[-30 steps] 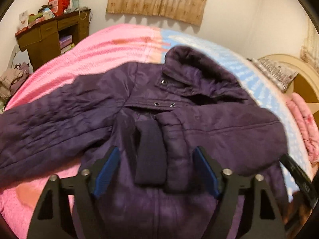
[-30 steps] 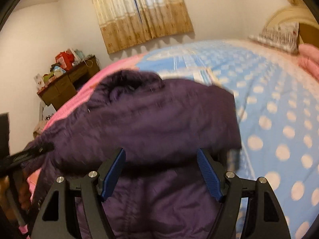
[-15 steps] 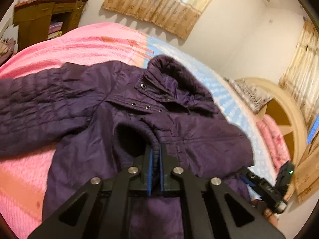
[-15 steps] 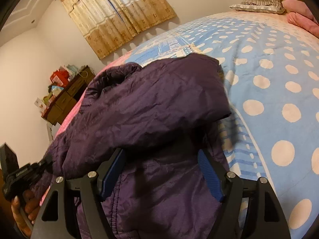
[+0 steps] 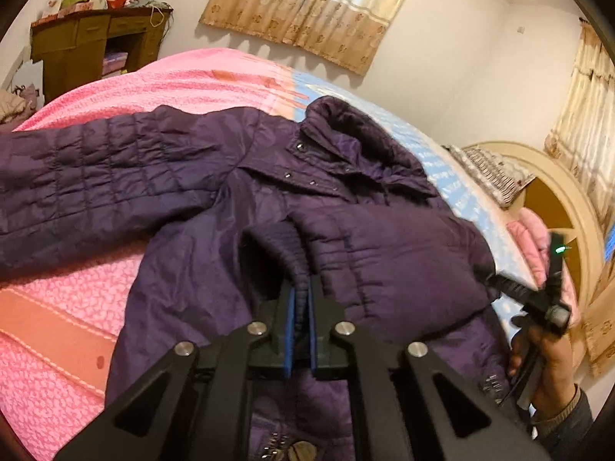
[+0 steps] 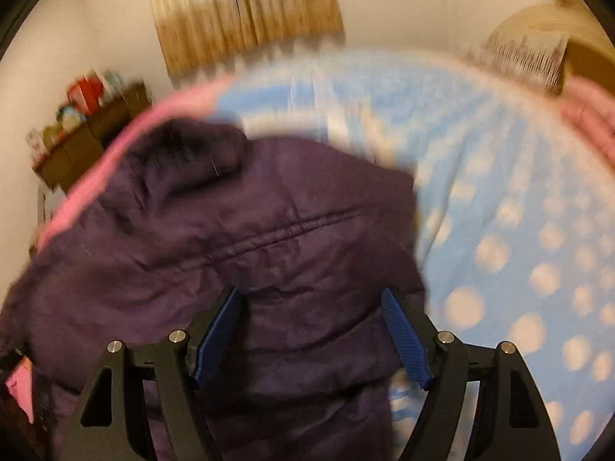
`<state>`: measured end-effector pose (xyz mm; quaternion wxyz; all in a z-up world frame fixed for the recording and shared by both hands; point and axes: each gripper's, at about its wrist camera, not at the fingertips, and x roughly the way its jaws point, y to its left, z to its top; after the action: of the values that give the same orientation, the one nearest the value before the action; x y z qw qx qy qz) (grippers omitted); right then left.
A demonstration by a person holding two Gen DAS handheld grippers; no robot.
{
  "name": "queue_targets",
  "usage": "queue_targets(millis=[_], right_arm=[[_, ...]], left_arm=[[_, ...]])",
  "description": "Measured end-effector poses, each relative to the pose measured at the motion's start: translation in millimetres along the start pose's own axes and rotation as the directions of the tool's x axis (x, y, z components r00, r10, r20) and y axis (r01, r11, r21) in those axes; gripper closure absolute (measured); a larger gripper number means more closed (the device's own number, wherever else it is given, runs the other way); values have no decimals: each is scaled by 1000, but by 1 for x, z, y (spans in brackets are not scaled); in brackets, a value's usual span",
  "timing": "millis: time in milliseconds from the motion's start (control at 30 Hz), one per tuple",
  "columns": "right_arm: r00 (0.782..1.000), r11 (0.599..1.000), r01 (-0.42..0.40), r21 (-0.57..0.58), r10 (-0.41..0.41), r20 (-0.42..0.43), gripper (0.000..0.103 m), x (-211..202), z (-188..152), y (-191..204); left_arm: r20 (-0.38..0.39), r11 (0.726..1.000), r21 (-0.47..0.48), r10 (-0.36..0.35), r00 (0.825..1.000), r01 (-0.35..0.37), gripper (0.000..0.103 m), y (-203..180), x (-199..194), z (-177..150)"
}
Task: Fold large clothes
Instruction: 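Fold the sleeve across the jacket front and open the right gripper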
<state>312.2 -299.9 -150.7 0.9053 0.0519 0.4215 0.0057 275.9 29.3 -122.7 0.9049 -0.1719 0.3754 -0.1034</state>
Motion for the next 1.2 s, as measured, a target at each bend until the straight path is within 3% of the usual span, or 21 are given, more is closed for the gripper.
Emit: queue_targets(millis=[67, 167, 233, 267, 300, 367, 433, 500, 567, 633, 767, 867, 967, 1067, 1133, 1200], right_arm=[[999, 999, 35, -28, -35, 10, 26, -3, -2, 5], [997, 996, 77, -54, -77, 0, 26, -12, -3, 7], [988, 988, 143, -56, -139, 65, 26, -41, -2, 20], [986, 988, 141, -65, -134, 100, 26, -50, 1, 28], [986, 989, 128, -81, -118, 114, 26, -56, 3, 37], [996, 989, 61, -133, -51, 77, 24, -57, 7, 64], [999, 983, 10, -186, -1, 47, 24, -51, 5, 90], [999, 967, 41, -250, -30, 45, 24, -40, -2, 109], [999, 966, 26, -255, -35, -30, 24, -19, -15, 112], [999, 966, 26, -258, -33, -22, 24, -15, -21, 109], [999, 968, 20, -249, -31, -39, 23, -13, -20, 104], [995, 966, 64, -249, -79, -52, 23, -23, -12, 113], [997, 972, 25, -235, -5, 83, 23, -59, -6, 133], [999, 947, -50, -317, 52, -3, 22, -45, -12, 160], [999, 944, -43, -328, 31, -43, 22, -27, -20, 162], [997, 953, -74, -292, 60, -57, 22, -17, -27, 153]], left_arm=[[14, 999, 28, 30, 999, -31, 88, -4, -4, -2], [68, 995, 69, 73, 995, -78, 74, -14, -23, 1], [160, 987, 116, 91, 983, -111, 52, -26, -41, 7], [210, 979, 141, 118, 971, -149, 35, -33, -47, 10], [231, 971, 159, 138, 963, -177, 29, -39, -46, 13], [202, 960, 180, 178, 963, -216, 30, -44, -28, 18], [123, 949, 170, 248, 961, -266, 30, -40, 1, 16], [48, 937, 160, 307, 950, -311, 28, -32, 25, 10], [19, 932, 139, 335, 942, -334, 22, -25, 32, 3], [6, 927, 137, 352, 936, -349, 13, -22, 35, -1], [-23, 944, 80, 324, 946, -321, 2, -5, 39, -3], [-33, 950, 58, 309, 951, -307, 0, 1, 38, -2], [-22, 953, 47, 301, 953, -300, 0, 1, 36, -5], [-13, 955, 40, 295, 955, -294, 0, 1, 34, -7], [-9, 957, 35, 288, 958, -288, 0, 1, 33, -5], [-5, 960, 28, 279, 960, -279, 0, 3, 29, -7]])
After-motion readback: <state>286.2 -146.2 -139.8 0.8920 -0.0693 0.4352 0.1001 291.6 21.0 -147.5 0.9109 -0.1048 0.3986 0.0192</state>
